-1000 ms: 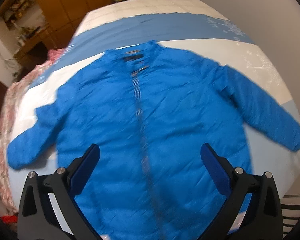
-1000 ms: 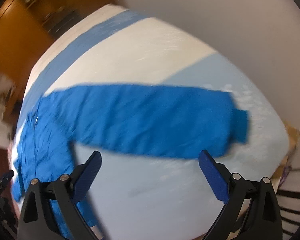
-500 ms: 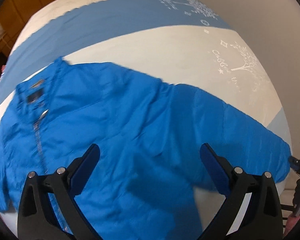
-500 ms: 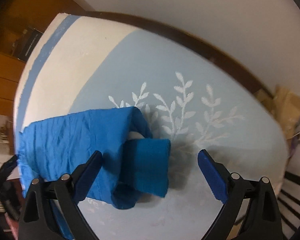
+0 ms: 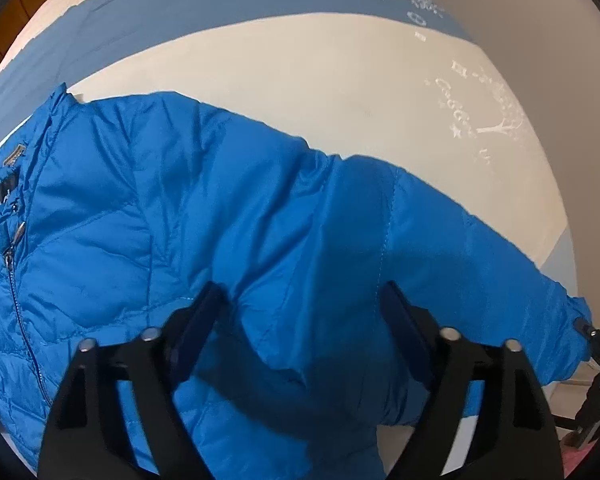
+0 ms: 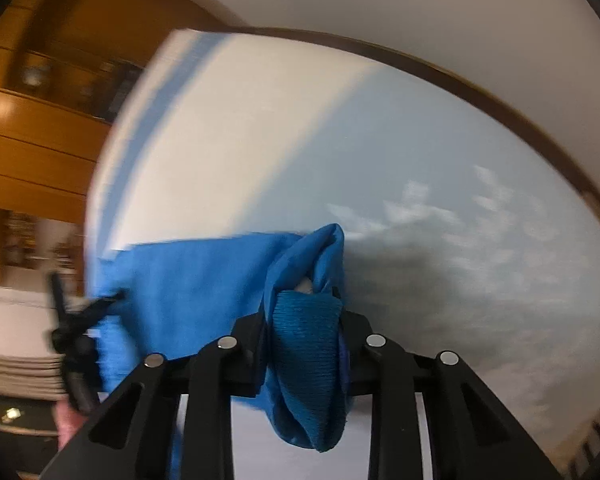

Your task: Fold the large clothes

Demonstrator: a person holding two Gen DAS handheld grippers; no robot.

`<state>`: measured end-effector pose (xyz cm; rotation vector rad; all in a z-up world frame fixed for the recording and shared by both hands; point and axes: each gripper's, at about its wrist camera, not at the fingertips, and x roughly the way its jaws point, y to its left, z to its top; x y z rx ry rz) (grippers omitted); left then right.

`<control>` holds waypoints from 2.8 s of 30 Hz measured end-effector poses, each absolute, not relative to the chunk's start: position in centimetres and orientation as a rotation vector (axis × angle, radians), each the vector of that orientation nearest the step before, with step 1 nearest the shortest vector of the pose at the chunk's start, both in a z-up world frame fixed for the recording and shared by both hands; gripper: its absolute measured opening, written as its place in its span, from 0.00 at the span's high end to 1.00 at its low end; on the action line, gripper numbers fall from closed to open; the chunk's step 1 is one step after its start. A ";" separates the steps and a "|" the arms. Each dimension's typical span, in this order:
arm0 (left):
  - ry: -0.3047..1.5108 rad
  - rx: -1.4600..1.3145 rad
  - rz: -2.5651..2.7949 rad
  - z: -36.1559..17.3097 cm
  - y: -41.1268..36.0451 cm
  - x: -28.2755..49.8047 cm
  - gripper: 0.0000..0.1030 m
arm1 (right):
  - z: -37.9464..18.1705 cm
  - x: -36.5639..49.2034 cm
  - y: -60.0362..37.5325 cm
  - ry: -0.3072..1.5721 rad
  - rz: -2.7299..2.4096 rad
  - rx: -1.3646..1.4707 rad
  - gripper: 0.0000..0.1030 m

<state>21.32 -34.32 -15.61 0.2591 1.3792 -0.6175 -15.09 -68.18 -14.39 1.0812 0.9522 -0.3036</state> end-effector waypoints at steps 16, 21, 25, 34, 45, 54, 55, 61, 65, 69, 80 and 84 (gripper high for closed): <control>1.315 0.087 -0.486 -11.5 -22.7 27.5 0.29 | -8.2 6.3 -54.7 0.937 0.222 0.913 0.75; 1.311 0.040 -0.460 -10.8 -18.9 28.5 0.28 | -10.5 11.4 -49.2 1.059 0.239 0.811 0.74; 1.311 -0.008 -0.456 -10.3 -16.0 28.7 0.25 | -11.5 13.6 -46.3 1.097 0.350 0.841 0.57; 1.335 -0.152 -0.567 -11.0 -15.0 27.3 0.16 | -9.0 9.1 -48.3 1.030 0.431 0.828 0.48; 1.411 -0.021 -0.558 -14.7 -21.2 25.4 0.37 | -11.7 3.4 -53.2 1.054 0.182 0.889 0.47; 1.236 -0.142 -0.578 -9.0 -18.2 25.3 0.79 | -10.5 5.2 -52.2 1.025 0.190 0.858 0.47; 1.196 -0.153 -0.548 -7.7 -16.5 25.6 0.79 | -10.2 5.5 -52.0 1.019 0.197 0.853 0.47; 1.076 -0.160 -0.338 -3.8 -8.1 27.4 0.79 | -9.8 8.1 -49.6 1.034 0.268 0.810 0.47; 1.079 -0.160 -0.210 -4.1 -2.9 28.3 0.79 | -10.2 10.5 -46.9 1.057 0.342 0.789 0.47; 1.161 -0.143 -0.145 -6.9 -0.6 28.7 0.78 | -11.5 13.3 -43.2 1.102 0.420 0.770 0.47; 1.260 -0.055 -0.076 -12.3 0.7 27.8 0.60 | -17.4 16.1 -40.1 1.255 0.339 0.742 0.49; 1.155 -0.010 -0.012 -8.1 0.8 26.8 0.56 | -14.5 15.5 -39.9 1.228 0.319 0.683 0.45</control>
